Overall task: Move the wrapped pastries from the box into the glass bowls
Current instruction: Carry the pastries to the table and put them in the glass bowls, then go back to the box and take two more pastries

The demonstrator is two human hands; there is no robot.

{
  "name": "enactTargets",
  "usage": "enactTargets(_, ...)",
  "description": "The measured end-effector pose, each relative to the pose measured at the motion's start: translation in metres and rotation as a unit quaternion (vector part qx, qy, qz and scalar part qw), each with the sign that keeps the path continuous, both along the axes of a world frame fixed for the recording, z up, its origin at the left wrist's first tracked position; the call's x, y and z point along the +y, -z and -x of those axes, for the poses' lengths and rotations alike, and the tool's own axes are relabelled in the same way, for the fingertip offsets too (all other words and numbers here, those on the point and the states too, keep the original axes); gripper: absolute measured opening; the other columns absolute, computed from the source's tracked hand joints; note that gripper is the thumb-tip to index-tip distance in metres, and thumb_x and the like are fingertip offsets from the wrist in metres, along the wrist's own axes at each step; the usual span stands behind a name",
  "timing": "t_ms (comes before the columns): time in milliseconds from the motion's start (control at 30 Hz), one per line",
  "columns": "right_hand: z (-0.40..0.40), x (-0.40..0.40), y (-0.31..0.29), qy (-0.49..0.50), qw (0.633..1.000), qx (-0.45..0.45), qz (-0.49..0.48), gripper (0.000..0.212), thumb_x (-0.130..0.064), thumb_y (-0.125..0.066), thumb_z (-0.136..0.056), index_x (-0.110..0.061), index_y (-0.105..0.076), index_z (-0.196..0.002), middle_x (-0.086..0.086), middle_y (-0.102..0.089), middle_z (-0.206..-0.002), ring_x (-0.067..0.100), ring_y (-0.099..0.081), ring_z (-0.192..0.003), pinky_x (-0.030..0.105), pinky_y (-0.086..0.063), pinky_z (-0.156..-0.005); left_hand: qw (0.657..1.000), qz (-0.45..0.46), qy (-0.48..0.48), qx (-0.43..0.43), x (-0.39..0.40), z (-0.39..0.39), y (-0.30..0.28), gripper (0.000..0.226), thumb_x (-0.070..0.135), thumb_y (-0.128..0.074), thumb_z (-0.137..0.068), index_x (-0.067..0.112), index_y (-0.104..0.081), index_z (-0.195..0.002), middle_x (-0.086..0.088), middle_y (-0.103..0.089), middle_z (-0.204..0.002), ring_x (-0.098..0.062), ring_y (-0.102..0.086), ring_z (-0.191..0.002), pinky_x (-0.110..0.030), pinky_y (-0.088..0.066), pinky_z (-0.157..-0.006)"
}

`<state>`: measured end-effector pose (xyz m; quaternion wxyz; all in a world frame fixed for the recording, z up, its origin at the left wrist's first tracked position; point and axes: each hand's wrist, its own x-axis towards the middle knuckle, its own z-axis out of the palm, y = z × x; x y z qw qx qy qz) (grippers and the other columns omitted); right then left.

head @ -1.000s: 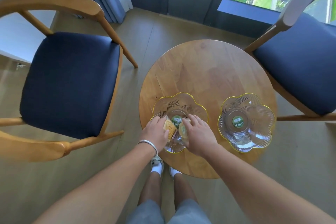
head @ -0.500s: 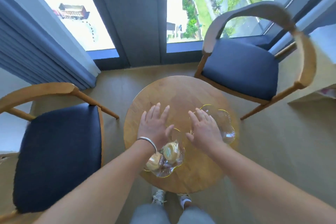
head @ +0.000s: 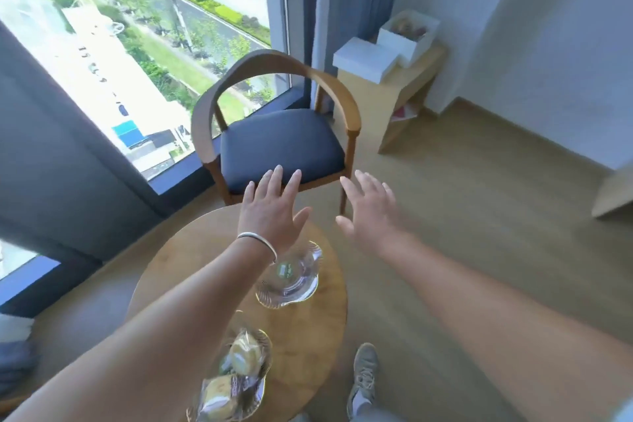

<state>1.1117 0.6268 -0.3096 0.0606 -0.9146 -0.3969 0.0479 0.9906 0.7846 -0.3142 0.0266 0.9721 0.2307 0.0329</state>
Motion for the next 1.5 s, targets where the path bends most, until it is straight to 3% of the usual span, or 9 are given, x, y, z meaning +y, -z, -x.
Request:
enactTargets(367,-0.099,-0.169,-0.005,0.192,0.981,0.0,0.01,0.076,-0.051,-0.052,-0.091,-0.026,-0.017,-0.153,0.01,-0.013,-0.161,0.024,-0.01,-0.148,0.043,-0.011,-0.12,0.985,0.005,0.171,0.005,-0.139,-0.164,-0.001,0.072,0.059,-0.031,-0.094,0.032,0.005,-0.15,-0.006,-0.009,-0.16,-0.025,-0.006,-0.146,-0.047,-0.006,-0.117)
enactTargets(733,-0.177,-0.256,-0.009,0.243,0.97,0.009,0.001,0.076,-0.051,-0.051,-0.091,-0.025,-0.017,-0.153,0.01,-0.014,-0.161,0.025,-0.011,-0.147,0.043,-0.012,-0.119,0.978,-0.001,0.21,0.017,-0.212,-0.258,-0.002,0.073,0.062,-0.027,-0.093,0.03,0.008,-0.15,-0.007,-0.009,-0.16,-0.024,-0.006,-0.146,-0.046,-0.008,-0.118)
enactTargets(1167,-0.288,-0.263,-0.005,0.232,0.973,0.003,-0.018,0.074,-0.05,-0.054,-0.09,-0.023,-0.022,-0.151,0.013,-0.02,-0.159,0.028,-0.02,-0.145,0.044,-0.018,-0.117,0.978,-0.006,0.209,0.027,-0.223,-0.365,-0.008,0.072,0.061,-0.026,-0.094,0.029,0.005,-0.15,-0.008,-0.01,-0.16,-0.025,-0.007,-0.146,-0.049,-0.01,-0.118)
enactTargets(1500,-0.448,-0.226,0.0,0.208,0.978,0.006,-0.003,0.073,-0.049,-0.054,-0.091,-0.024,-0.021,-0.151,0.011,-0.018,-0.16,0.027,-0.016,-0.146,0.045,-0.015,-0.118,0.982,0.009,0.187,0.01,-0.19,-0.531,0.013,0.073,0.059,-0.031,-0.094,0.029,0.003,-0.151,-0.007,-0.011,-0.16,-0.023,-0.007,-0.146,-0.046,-0.009,-0.118)
